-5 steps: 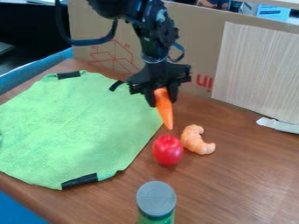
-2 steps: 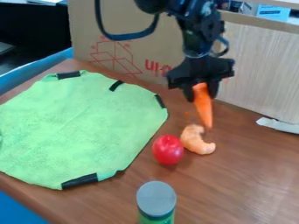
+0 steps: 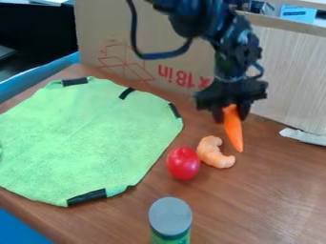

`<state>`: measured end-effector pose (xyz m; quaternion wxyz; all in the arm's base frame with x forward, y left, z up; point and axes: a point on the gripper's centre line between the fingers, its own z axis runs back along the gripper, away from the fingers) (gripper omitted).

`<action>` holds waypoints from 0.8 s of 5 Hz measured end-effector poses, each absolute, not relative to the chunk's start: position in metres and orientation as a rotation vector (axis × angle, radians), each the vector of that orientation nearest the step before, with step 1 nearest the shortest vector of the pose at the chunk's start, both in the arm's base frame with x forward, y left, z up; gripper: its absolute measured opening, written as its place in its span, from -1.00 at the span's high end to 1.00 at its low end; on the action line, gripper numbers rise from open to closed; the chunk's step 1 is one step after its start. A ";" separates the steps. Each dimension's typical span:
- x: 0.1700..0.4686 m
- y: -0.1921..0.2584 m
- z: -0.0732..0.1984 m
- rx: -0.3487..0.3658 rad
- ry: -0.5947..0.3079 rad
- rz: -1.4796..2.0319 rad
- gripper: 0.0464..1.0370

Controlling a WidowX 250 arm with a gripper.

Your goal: Pick the carrot from the cloth to the top right side of the table

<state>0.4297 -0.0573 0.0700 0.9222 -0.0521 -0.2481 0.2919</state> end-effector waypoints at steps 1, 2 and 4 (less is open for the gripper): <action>0.429 -0.062 0.049 -0.073 -0.519 0.570 0.12; 0.429 -0.065 0.045 -0.070 -0.546 0.559 -0.02; 0.417 -0.071 0.058 -0.122 -0.508 0.544 -0.94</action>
